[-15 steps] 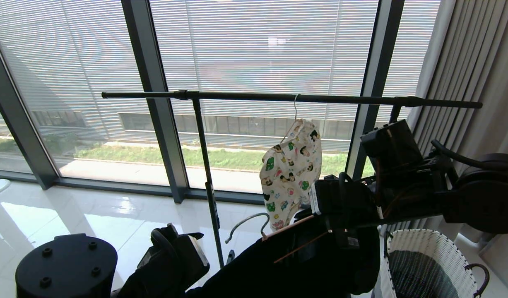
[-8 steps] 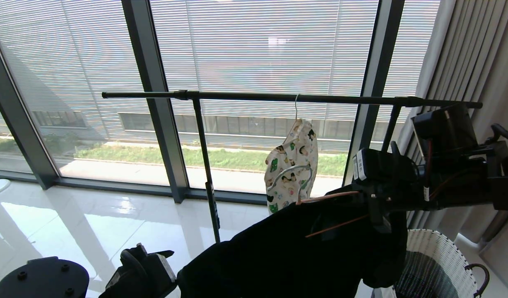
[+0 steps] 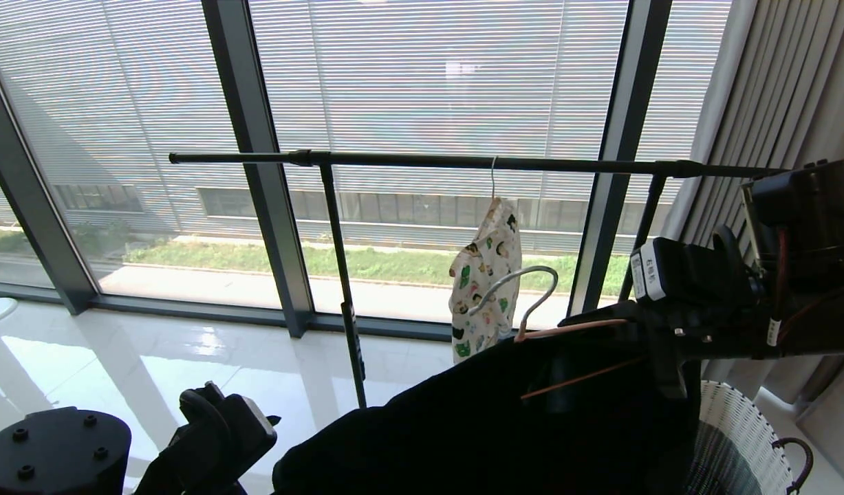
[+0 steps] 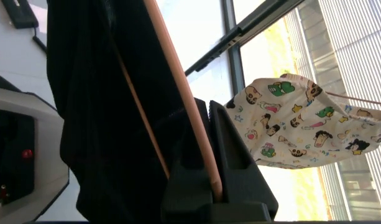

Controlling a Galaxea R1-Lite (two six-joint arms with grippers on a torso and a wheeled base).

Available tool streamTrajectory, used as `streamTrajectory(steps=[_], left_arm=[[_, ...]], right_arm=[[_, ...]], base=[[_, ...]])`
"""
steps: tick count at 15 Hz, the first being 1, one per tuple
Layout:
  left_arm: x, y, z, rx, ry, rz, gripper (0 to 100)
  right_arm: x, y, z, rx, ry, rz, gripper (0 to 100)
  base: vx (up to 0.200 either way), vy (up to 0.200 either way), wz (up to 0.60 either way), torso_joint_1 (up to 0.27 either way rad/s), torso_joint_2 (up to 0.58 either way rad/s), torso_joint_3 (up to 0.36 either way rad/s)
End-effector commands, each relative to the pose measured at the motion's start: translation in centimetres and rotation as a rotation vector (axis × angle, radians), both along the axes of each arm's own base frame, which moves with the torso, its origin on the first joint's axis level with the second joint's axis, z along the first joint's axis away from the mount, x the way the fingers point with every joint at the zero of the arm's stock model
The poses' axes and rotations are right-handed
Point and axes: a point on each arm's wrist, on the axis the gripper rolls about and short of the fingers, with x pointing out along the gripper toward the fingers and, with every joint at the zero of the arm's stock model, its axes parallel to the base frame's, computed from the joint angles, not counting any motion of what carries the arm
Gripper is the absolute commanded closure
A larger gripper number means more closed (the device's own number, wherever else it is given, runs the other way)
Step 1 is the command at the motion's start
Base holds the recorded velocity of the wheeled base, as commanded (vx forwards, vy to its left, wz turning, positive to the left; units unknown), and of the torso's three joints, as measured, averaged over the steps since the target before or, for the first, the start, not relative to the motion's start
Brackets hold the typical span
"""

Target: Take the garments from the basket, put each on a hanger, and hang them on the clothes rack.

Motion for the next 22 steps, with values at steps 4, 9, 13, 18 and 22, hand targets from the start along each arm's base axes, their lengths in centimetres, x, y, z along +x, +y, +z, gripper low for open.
streamTrajectory(steps=[4, 9, 13, 18, 22], left_arm=[[0.1, 1.0, -0.7, 0.019, 0.023, 0.06, 100], [0.8, 4.3, -1.1, 0.02, 0.032, 0.296, 100], [0.9, 4.2, -0.9, 0.021, 0.024, 0.286, 0], [0.4, 4.4, -0.3, -0.006, -0.017, 0.289, 0], [0.8, 4.9, 1.5, -0.036, -0.12, 0.483, 0]], right_arm=[[-0.1, -0.3, 0.3, 0.009, -0.006, -0.01, 100], [1.2, -1.6, 0.9, 0.098, 0.046, -0.137, 100], [1.3, -1.4, 0.6, 0.1, 0.067, -0.143, 100], [0.8, -2.4, 0.1, 0.089, 0.076, -0.178, 100], [-0.5, -6.7, -2.0, 0.042, 0.149, -0.512, 100]], base=[[0.0, 0.0, 0.0, 0.0, 0.0, 0.0], [0.0, 0.0, 0.0, 0.0, 0.0, 0.0], [0.0, 0.0, 0.0, 0.0, 0.0, 0.0], [0.0, 0.0, 0.0, 0.0, 0.0, 0.0], [0.0, 0.0, 0.0, 0.0, 0.0, 0.0]])
